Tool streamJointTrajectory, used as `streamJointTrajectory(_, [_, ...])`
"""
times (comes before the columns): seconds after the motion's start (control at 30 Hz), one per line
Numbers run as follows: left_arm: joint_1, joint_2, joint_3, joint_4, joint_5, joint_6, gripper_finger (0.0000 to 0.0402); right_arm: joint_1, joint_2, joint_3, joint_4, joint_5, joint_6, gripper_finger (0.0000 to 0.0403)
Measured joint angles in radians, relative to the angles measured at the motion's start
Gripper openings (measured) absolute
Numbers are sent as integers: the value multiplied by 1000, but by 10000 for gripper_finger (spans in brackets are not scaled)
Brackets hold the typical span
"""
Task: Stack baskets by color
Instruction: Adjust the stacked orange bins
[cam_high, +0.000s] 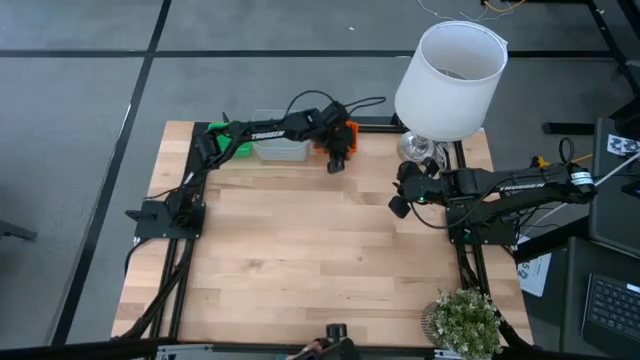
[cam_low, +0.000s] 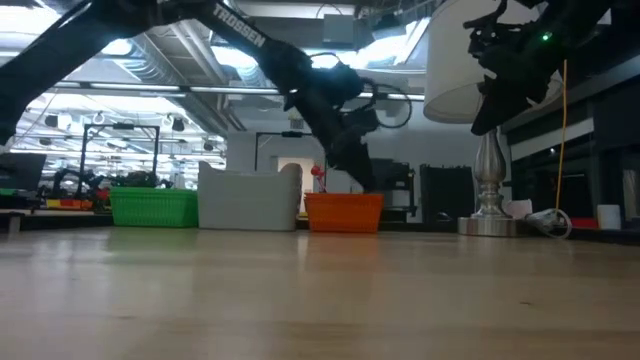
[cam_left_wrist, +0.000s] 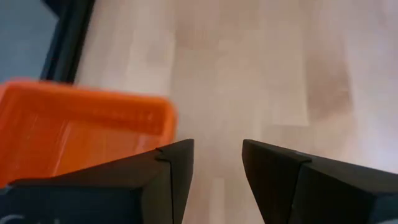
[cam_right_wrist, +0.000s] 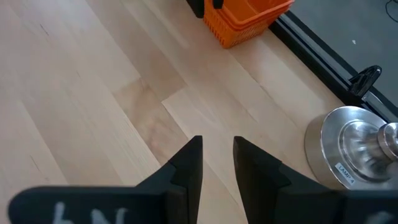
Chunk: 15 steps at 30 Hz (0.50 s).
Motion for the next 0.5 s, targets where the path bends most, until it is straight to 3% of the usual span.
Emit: streamJointTrajectory(0.5, [10, 36, 67, -109, -10, 43, 129, 0, 14, 0, -4, 0, 0, 90])
